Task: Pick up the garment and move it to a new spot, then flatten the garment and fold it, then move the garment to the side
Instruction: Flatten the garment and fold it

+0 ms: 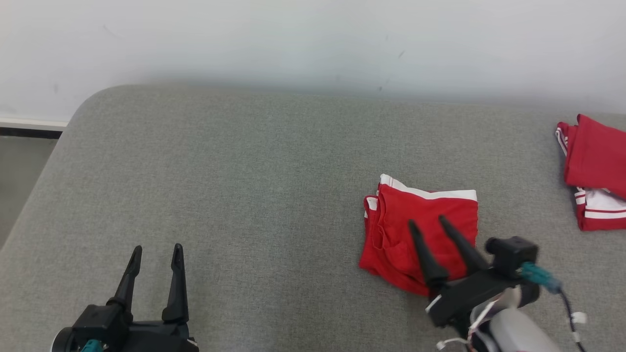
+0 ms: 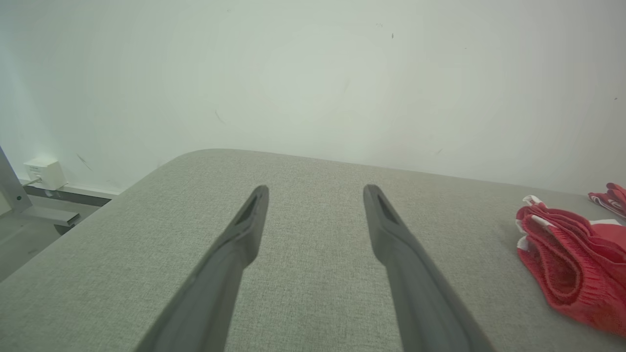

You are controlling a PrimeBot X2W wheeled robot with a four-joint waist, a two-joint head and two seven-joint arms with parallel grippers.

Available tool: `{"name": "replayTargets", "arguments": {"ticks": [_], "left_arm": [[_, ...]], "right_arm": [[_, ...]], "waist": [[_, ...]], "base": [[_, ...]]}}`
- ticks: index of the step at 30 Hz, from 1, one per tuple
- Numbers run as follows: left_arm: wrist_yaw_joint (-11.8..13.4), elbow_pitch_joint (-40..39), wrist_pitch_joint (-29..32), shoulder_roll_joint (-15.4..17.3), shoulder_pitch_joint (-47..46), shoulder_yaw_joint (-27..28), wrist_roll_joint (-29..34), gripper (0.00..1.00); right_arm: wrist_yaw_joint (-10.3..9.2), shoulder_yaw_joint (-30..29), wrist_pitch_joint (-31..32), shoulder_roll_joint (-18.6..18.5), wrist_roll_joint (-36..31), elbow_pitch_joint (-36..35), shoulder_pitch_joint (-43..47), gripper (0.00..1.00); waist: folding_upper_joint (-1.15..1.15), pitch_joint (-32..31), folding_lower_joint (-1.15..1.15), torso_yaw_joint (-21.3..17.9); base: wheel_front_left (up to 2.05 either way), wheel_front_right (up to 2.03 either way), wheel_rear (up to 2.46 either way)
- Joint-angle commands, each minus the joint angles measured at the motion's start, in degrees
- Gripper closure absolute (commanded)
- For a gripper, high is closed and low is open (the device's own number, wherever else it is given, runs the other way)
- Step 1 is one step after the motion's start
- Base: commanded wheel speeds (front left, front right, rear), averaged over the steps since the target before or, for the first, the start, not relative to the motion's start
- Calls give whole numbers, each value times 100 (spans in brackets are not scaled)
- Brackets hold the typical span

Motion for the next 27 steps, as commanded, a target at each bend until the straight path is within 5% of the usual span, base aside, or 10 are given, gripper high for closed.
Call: {"name": "replayTargets", "arguments": {"ticks": [1,8,9,10,11,27], "left_arm": [[12,-19,-18,-17,75,24,53,0],[12,-49,-17,-1,118,40,84,0],[12,-42,-18,12,112,32,77,0],[12,-40,-17,18,102,22,80,0],[12,-38,-17,26,96,10,91,0],[12,100,-18,120,-96,-252,129,0]], "right_arm": [[-17,-108,-86,-97,-7,-69,-38,0],[-17,-856,-247,-392,-137,-48,-78,0],[-17,-971,-243,-423,-169,32,-111,9],[-17,-1043,-233,-456,-215,108,-138,71],[-17,-1096,-232,-476,-262,197,-179,100],[-17,-614,-326,112,-932,2419,-1029,100]], "waist": [[0,-21,0,-31],[0,-47,0,-74],[0,-47,0,-68],[0,-46,0,-58],[0,-44,0,-47],[0,17,0,284]], "base": [[0,0,0],[0,0,0],[0,0,0],[0,0,0],[0,0,0],[0,0,0]]}}
